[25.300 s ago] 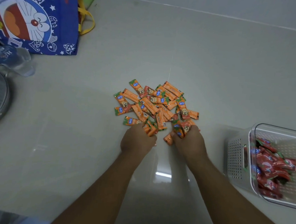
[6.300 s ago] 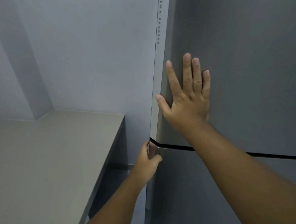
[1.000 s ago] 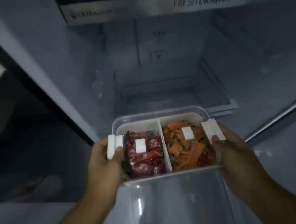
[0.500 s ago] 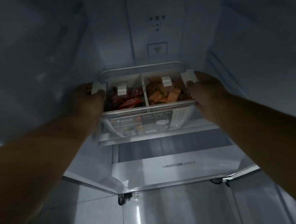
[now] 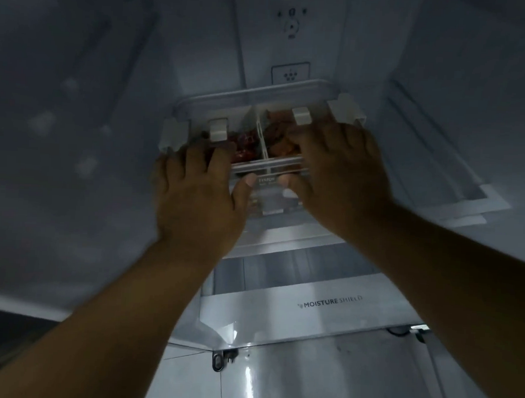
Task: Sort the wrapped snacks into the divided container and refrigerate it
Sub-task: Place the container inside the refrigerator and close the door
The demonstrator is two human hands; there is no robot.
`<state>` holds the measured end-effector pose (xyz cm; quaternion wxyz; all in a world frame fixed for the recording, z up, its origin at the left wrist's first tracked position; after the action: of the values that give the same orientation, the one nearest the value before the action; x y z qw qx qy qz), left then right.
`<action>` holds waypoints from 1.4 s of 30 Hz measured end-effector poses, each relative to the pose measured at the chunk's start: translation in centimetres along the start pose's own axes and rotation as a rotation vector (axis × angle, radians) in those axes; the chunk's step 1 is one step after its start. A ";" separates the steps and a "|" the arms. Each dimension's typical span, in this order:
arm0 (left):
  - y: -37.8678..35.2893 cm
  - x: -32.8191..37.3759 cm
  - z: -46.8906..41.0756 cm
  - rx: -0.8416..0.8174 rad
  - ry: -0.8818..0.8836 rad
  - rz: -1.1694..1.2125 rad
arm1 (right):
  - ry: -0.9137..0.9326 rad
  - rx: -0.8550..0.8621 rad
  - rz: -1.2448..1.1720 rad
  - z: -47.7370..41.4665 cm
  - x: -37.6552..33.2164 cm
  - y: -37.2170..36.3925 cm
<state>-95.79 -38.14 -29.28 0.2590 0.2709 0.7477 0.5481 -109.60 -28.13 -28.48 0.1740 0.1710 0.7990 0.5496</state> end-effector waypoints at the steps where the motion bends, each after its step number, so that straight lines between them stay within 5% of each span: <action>1: -0.2 -0.2 -0.7 0.007 0.006 0.002 | -0.004 0.006 0.001 -0.7 0.1 -0.3; 11: -1.6 -1.4 -5.2 0.019 0.026 0.063 | -0.021 0.106 -0.013 -4.8 0.2 -2.1; 17: -1.2 -1.8 -5.5 -0.126 -0.014 0.174 | -0.016 -0.098 -0.119 -4.1 0.7 -1.1; 21: 3.2 -0.9 -1.3 -0.049 -0.111 0.235 | -0.134 -0.107 -0.134 1.2 1.9 3.3; 30: 20.4 9.6 14.3 -0.036 -0.469 0.441 | -0.341 -0.097 -0.037 20.9 2.4 22.1; 42: 52.0 27.1 32.2 0.063 -0.956 0.936 | -0.753 0.179 0.277 45.8 0.9 62.4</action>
<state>-86.94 15.56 9.70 0.2886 0.7871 0.3700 0.4003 -83.89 30.81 14.59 0.3631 0.4806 0.6937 0.3949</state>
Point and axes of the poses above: each hand's wrist, its own z-axis away from the middle knuckle, its own y-axis out of the back of the hand, x = y × z, the point moved 9 cm from there along -z, towards the middle knuckle, and after that the axes turned 4 degrees about -z, right-handed, at the moved point
